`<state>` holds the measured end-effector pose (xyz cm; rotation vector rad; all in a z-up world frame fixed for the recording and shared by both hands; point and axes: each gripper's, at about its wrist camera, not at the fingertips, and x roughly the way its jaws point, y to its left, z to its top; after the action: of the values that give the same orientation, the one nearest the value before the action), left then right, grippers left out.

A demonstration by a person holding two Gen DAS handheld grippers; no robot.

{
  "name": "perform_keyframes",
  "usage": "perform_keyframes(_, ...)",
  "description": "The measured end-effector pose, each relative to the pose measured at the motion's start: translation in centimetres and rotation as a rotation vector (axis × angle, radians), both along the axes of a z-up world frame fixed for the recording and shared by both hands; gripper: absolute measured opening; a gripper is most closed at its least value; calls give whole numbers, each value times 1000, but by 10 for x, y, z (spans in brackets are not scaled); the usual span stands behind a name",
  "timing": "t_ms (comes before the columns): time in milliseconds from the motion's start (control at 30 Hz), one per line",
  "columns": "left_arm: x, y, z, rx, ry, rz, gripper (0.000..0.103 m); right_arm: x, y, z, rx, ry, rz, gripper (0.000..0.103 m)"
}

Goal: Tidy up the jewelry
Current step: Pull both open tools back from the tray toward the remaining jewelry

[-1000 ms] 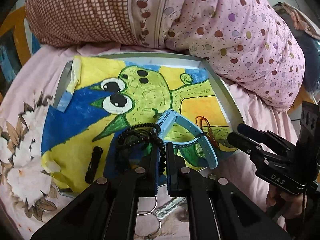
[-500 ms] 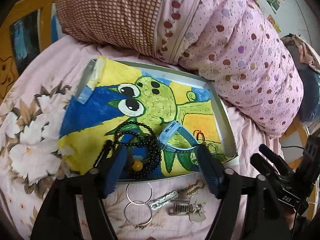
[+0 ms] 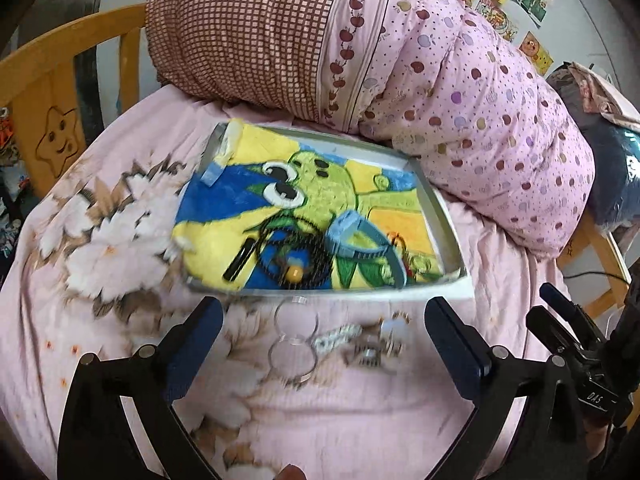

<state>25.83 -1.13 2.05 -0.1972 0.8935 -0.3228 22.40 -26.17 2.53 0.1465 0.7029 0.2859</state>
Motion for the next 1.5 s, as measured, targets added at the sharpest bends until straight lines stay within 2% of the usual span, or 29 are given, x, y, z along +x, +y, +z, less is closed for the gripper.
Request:
perform_keyframes(267, -42, 18, -10, 33, -17, 15, 99, -37, 9, -9, -7, 16, 6, 103)
perform_keyframes(433, -62, 28, -23, 76, -34, 21, 99, -52, 16, -22, -8, 57, 11, 103)
perform_keyframes(700, -75, 46, -59, 133, 16, 25, 99, -68, 30, -54, -27, 139, 38, 103)
perform_keyframes(967, -71, 48, -87, 191, 110, -18, 99, -58, 38, -85, -34, 211, 83, 103)
perform_keyframes(1333, -58, 28, -104, 270, 50, -161, 99, -33, 37, -119, -76, 209, 250, 103)
perform_keyframes(1500, -46, 21, -113, 244, 46, -207, 99, -19, 22, -123, -14, 204, 247, 103)
